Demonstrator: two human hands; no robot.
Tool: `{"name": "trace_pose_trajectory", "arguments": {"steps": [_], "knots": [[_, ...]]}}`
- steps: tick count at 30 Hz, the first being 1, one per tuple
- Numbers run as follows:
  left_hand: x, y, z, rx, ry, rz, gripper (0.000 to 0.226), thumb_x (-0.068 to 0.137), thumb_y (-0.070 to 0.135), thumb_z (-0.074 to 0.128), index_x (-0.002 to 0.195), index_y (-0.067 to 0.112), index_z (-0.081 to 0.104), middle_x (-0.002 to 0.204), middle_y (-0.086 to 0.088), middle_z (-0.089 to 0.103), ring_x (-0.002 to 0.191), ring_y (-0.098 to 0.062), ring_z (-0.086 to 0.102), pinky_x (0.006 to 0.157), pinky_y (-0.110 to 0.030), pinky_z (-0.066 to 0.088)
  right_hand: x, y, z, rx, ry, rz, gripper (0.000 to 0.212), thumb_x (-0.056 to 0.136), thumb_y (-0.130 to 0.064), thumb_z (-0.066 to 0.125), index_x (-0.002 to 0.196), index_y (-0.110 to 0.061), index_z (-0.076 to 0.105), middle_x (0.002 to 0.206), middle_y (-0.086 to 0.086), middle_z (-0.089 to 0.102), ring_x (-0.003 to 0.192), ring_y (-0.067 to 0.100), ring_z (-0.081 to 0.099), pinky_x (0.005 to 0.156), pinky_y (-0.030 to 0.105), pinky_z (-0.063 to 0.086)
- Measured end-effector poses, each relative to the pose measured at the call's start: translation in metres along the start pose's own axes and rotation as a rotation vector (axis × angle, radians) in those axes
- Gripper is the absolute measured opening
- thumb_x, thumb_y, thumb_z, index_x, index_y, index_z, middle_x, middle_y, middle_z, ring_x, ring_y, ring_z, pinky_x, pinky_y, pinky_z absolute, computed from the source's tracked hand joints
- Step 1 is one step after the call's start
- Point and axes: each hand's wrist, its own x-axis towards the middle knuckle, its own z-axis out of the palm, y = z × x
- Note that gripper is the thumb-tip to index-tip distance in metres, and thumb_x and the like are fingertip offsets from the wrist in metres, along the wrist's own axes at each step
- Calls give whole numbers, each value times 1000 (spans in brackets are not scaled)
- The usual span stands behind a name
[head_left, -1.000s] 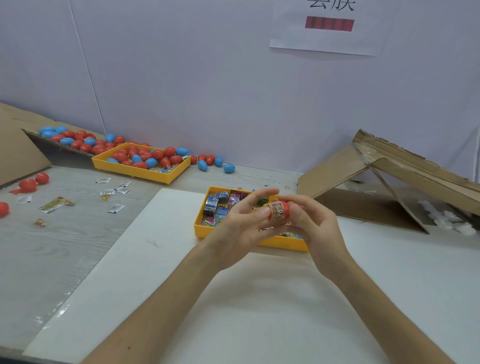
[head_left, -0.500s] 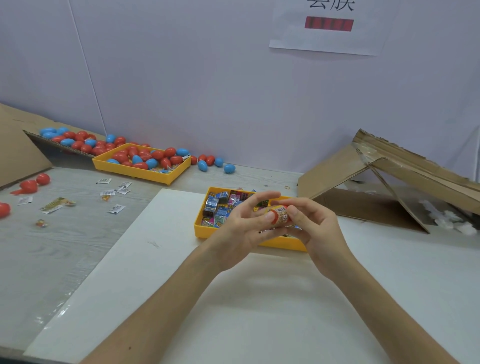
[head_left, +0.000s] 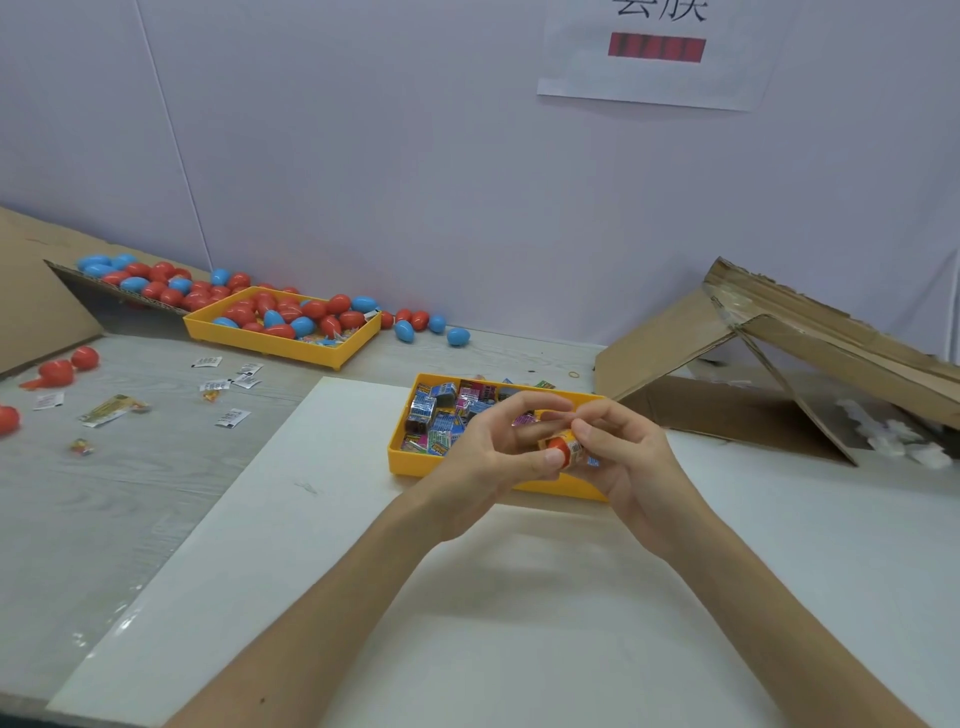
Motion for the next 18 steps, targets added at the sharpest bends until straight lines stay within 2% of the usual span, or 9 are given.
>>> {"name": "trace_pose_trajectory", "arguments": {"steps": [6,9,11,14,18], "knots": [[0,0,0,45,11,9,45,90,-5,68,130,10,56,124,-17,69,110,-24,64,87,-29,54,1,0,2,-2,27,-9,6,85,-9,64,88,-8,69,92,15,68,78,21,66,68,31,58],[1,1,1,-53,19,28,44,91,6,64,134,8,53,119,-13,69,111,-24,66,91,-32,56,1,1,5,21,27,-24,16,90,-19,62,99,-8,70,100,19,67,89,24,66,75,36,59],[1,2,1,-169,30,30,46,95,11,60,139,8,49,120,-16,68,114,-28,66,97,-39,56,1,2,7,17,-1,-44,31,89,-26,68,111,-5,67,109,20,68,98,28,67,83,39,58],[0,3,2,-268,11,12,45,97,14,57,141,8,48,126,-20,65,117,-32,64,97,-39,55,1,3,10,-31,39,-72,39,80,-22,79,113,-6,66,106,18,69,97,31,68,86,45,55],[-1,4,1,-290,-14,-17,41,97,16,56,138,11,51,128,-21,63,117,-31,65,96,-37,55,-1,3,8,-4,55,-78,36,82,-16,69,113,3,64,103,21,71,93,40,69,83,46,57]]}}
